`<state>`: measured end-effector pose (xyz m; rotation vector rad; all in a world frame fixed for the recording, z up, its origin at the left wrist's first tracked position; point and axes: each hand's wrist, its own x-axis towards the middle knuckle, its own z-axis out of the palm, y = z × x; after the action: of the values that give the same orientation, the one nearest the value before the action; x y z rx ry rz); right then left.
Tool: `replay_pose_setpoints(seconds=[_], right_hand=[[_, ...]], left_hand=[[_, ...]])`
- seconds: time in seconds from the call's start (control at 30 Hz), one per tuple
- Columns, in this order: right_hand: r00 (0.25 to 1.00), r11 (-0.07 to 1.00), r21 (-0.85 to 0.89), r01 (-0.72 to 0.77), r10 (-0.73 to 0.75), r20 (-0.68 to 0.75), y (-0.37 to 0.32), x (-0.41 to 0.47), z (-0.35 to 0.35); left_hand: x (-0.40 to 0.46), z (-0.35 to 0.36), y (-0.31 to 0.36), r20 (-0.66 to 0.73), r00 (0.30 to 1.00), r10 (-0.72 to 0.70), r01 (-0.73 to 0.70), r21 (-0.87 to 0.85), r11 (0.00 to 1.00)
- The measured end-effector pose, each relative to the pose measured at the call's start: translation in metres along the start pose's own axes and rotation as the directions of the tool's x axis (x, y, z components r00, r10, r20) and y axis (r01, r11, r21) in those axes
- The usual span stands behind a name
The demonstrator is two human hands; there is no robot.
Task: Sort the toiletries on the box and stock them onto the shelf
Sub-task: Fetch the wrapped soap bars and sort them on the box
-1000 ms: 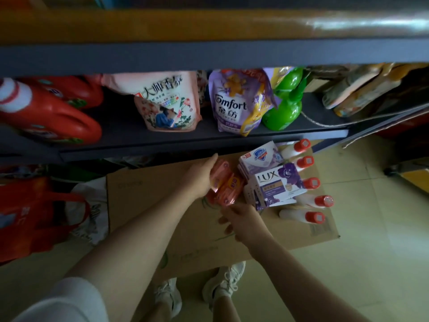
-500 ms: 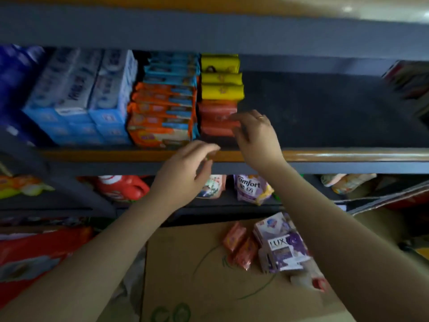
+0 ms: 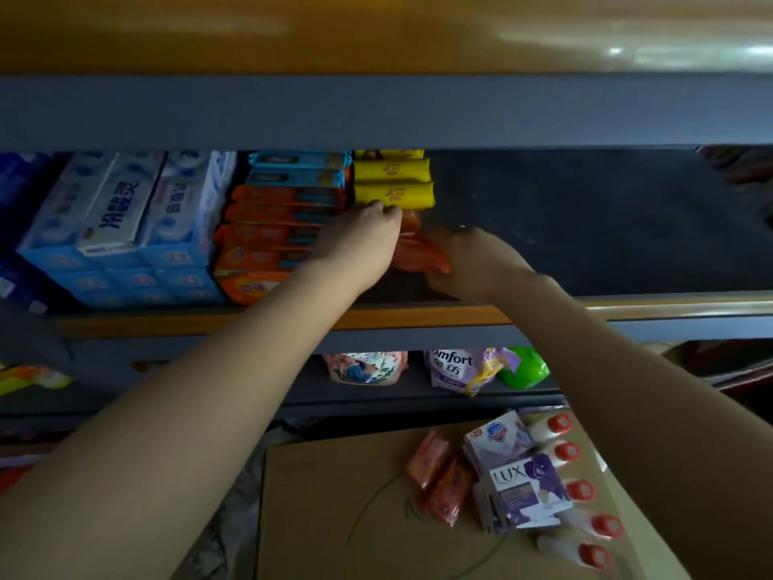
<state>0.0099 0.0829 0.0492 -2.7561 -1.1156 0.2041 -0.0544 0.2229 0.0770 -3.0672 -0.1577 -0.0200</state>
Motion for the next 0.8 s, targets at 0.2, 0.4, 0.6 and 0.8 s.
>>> replay_pose_setpoints(seconds=[0.2,0.4,0.6,0.8], right_hand=[[0.995,0.976,0.192,-0.098,0.097,0.016,0.036,-0.021,-0.002],[0.974,0.886,0.457,-0.081,0.168,-0.153,0.038,-0.052,-0.010],[0.914,0.324,0.931,-0.171,0.404,0.027,0.029,-0.069,-0.019],[0.884,0.034,0.981,-0.189,0.441,0.155,0.022,-0.112,-0.016]], left_hand=[[0.017,0.021,0.010,0.094,0.993,-0.070,0.064,0.062,0.996],[0.024,0.017,0.022,0.131,0.983,-0.132,0.123,0.079,0.989],[0.015,0.016,0.025,0.155,0.984,-0.091,0.093,-0.007,0.996],[-0.032,-0.010,0.024,0.067,0.997,0.034,0.008,-0.552,0.834]])
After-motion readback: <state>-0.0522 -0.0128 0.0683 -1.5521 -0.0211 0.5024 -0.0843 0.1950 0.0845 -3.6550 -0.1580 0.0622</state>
